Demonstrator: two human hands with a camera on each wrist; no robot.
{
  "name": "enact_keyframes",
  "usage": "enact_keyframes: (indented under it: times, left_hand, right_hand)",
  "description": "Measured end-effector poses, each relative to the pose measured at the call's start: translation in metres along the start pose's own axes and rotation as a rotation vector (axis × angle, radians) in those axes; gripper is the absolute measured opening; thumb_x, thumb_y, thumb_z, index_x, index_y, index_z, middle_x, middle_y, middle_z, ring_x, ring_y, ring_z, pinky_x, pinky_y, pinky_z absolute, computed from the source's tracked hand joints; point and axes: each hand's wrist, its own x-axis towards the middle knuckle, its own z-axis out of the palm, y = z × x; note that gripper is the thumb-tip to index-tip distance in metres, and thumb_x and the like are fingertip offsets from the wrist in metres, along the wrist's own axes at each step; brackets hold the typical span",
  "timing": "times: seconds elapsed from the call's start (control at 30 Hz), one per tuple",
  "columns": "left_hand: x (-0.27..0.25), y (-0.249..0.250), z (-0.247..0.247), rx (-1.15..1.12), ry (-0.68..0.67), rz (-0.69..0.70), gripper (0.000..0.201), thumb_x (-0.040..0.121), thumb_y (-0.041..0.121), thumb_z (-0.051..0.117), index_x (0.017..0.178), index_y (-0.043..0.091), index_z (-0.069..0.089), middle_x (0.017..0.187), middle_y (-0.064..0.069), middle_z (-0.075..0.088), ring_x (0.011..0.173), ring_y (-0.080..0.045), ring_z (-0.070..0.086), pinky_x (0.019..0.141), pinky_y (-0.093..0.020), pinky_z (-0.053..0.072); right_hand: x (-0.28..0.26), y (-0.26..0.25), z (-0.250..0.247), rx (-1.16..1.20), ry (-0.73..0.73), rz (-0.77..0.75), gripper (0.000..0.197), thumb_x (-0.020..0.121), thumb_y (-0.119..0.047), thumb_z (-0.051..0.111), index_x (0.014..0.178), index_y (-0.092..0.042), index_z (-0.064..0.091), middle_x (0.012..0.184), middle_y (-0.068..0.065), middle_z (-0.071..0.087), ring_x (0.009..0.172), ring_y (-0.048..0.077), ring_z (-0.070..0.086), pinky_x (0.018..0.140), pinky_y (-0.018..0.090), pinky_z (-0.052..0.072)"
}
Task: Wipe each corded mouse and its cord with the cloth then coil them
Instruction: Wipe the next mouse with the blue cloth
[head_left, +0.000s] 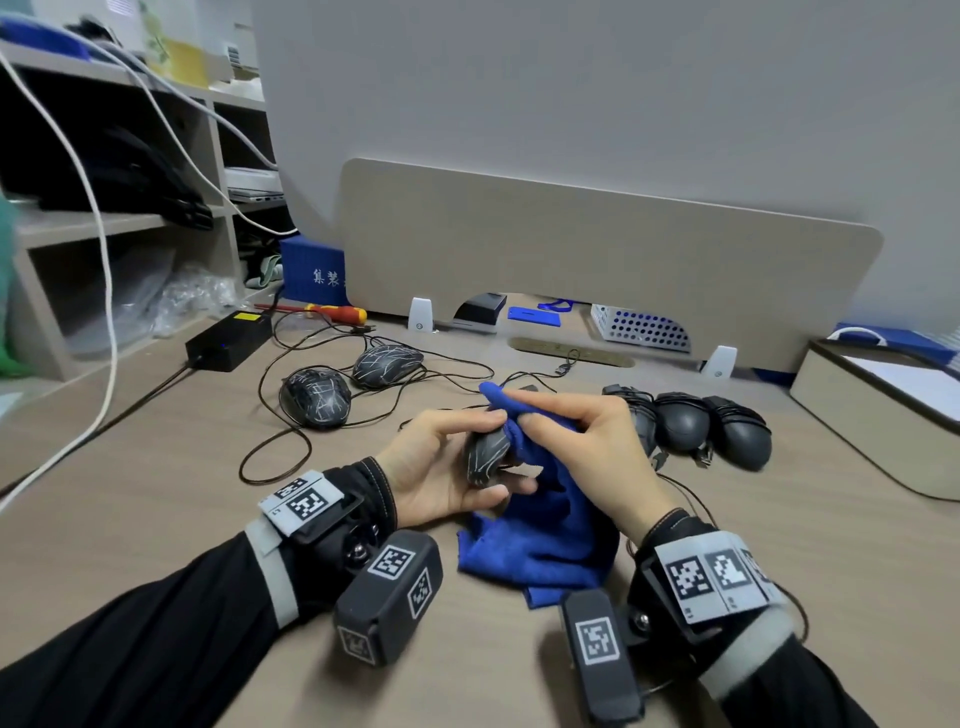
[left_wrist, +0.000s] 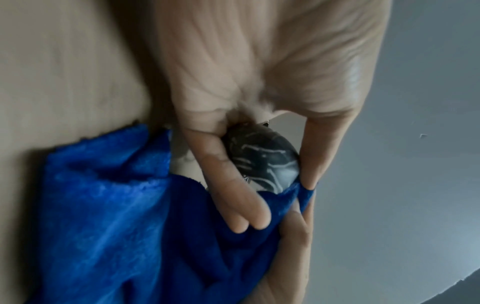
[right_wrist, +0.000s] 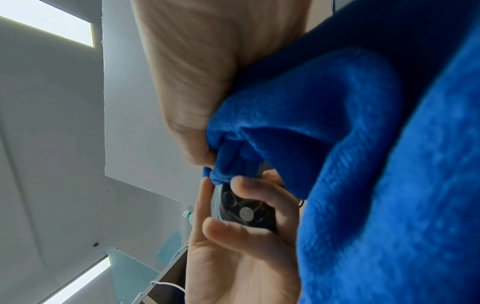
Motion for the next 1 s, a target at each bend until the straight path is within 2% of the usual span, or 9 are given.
enact_keyframes:
  times: [0.23, 0.37, 0.43, 0.57, 0.67, 0.77, 0.83, 0.93, 1.0]
  left_hand:
    - [0.0, -0.004, 0.004, 0.138, -0.031, 0.009, 0.039, 0.082, 0.028, 0.064, 0.112, 0.005, 0.061, 0.098, -0.013, 0.066, 0.087, -0.035, 0.071, 0.06, -0.029, 0.058]
    - [0.0, -0.004, 0.005, 0.144, -0.002, 0.05, 0.039, 0.08, 0.027, 0.066, 0.115, 0.008, 0.06, 0.094, -0.009, 0.067, 0.079, -0.033, 0.07, 0.057, -0.028, 0.058]
    - [0.001, -0.004, 0.005, 0.156, 0.021, 0.071, 0.044, 0.081, 0.028, 0.065, 0.119, 0.009, 0.061, 0.101, -0.009, 0.068, 0.078, -0.033, 0.068, 0.056, -0.028, 0.056]
    - [0.0, -0.006, 0.004, 0.224, -0.006, 0.058, 0.038, 0.081, 0.028, 0.065, 0.112, 0.006, 0.06, 0.092, -0.013, 0.065, 0.078, -0.033, 0.07, 0.056, -0.027, 0.057]
    - [-0.001, -0.007, 0.005, 0.272, -0.052, 0.036, 0.034, 0.084, 0.029, 0.063, 0.108, 0.006, 0.061, 0.087, -0.012, 0.064, 0.077, -0.033, 0.071, 0.056, -0.026, 0.056]
    - [-0.001, -0.006, 0.005, 0.218, -0.017, 0.067, 0.033, 0.084, 0.032, 0.063, 0.107, 0.008, 0.064, 0.096, -0.015, 0.064, 0.079, -0.034, 0.07, 0.056, -0.026, 0.056]
    - [0.0, -0.004, 0.004, 0.156, 0.01, 0.09, 0.038, 0.084, 0.035, 0.065, 0.114, 0.01, 0.064, 0.106, -0.016, 0.062, 0.086, -0.038, 0.069, 0.061, -0.029, 0.059]
    - [0.001, -0.003, 0.003, 0.097, 0.011, 0.088, 0.044, 0.092, 0.048, 0.06, 0.12, 0.014, 0.066, 0.106, -0.013, 0.063, 0.1, -0.043, 0.065, 0.071, -0.036, 0.06]
    - [0.002, -0.003, 0.002, 0.058, 0.021, 0.067, 0.05, 0.094, 0.052, 0.054, 0.126, 0.014, 0.062, 0.108, -0.014, 0.062, 0.105, -0.046, 0.063, 0.073, -0.04, 0.06]
  right_hand:
    - [0.002, 0.003, 0.001, -0.043, 0.141, -0.012, 0.038, 0.094, 0.005, 0.057, 0.101, -0.027, 0.075, 0.089, -0.016, 0.076, 0.084, -0.001, 0.067, 0.077, 0.012, 0.05]
    - [0.005, 0.006, -0.002, 0.278, 0.16, 0.19, 0.014, 0.097, -0.008, 0.056, 0.096, -0.001, 0.068, 0.089, 0.016, 0.069, 0.078, 0.025, 0.062, 0.07, 0.032, 0.05]
    - [0.006, 0.005, -0.005, 0.397, 0.131, 0.247, 0.021, 0.091, -0.014, 0.059, 0.099, 0.005, 0.062, 0.088, 0.023, 0.059, 0.073, 0.027, 0.055, 0.066, 0.034, 0.044]
    - [0.008, 0.009, -0.005, 0.132, 0.16, 0.158, 0.022, 0.079, -0.022, 0.07, 0.093, -0.006, 0.064, 0.086, 0.012, 0.072, 0.076, 0.021, 0.066, 0.069, 0.03, 0.052]
    - [0.007, 0.005, -0.007, -0.049, 0.224, -0.006, 0.012, 0.088, -0.004, 0.071, 0.093, -0.014, 0.066, 0.087, 0.006, 0.075, 0.078, 0.016, 0.069, 0.075, 0.031, 0.055]
    - [0.006, 0.0, -0.008, -0.154, 0.124, -0.09, 0.017, 0.089, 0.003, 0.066, 0.093, -0.011, 0.074, 0.09, -0.002, 0.076, 0.083, 0.011, 0.069, 0.081, 0.027, 0.054]
    - [0.006, 0.0, -0.008, -0.25, 0.063, -0.104, 0.02, 0.088, -0.005, 0.071, 0.099, -0.021, 0.078, 0.091, -0.006, 0.073, 0.09, 0.009, 0.068, 0.087, 0.026, 0.051]
    - [0.004, 0.0, -0.007, -0.342, -0.05, -0.077, 0.028, 0.086, -0.021, 0.077, 0.11, -0.036, 0.074, 0.099, -0.01, 0.07, 0.095, 0.008, 0.066, 0.086, 0.027, 0.051]
    - [0.004, -0.001, -0.005, -0.314, -0.04, -0.075, 0.03, 0.087, -0.014, 0.075, 0.113, -0.03, 0.074, 0.103, -0.008, 0.073, 0.091, 0.012, 0.069, 0.081, 0.033, 0.055]
